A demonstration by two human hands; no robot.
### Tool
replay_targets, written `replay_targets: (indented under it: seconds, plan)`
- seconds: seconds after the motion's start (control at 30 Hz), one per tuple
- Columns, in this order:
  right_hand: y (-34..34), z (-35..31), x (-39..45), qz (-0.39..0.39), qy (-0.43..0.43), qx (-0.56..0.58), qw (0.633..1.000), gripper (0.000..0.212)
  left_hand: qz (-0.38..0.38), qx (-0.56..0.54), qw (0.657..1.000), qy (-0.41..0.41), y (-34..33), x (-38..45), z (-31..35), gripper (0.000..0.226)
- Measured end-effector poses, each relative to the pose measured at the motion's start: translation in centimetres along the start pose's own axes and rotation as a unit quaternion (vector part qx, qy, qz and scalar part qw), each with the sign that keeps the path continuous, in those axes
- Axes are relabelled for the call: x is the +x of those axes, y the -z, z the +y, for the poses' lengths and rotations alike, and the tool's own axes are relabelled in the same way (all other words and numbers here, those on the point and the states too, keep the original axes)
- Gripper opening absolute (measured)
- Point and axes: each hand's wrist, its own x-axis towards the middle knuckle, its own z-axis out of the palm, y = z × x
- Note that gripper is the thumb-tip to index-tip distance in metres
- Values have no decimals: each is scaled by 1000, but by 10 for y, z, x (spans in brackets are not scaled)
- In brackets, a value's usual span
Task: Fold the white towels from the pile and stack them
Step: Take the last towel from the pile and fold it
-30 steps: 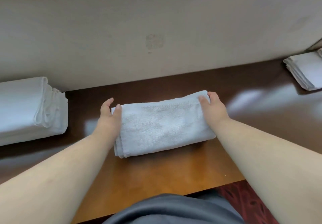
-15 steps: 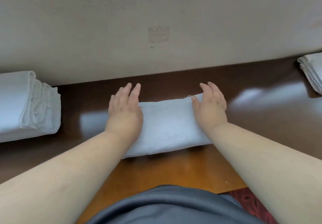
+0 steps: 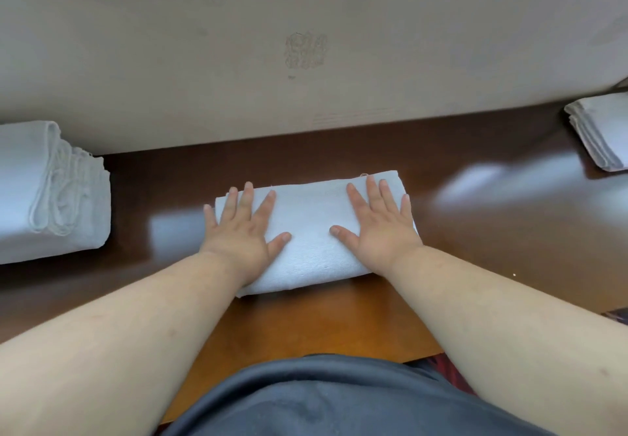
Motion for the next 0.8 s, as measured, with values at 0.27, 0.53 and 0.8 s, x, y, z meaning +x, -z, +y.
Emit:
replay_targets:
  seconds: [0.27,0.53,0.8]
  plan:
    - [4,6,-6,11,-51,67,996,79,49,19,993,-104,-7,-23,23,73]
    - [13,39,-11,-7,-163,372,914,72,74,-153,978,119,-6,-16,-5,79]
    - [27,49,-24,-160,-344,685,622,47,-75,-520,752,398,13,-27,-27,85]
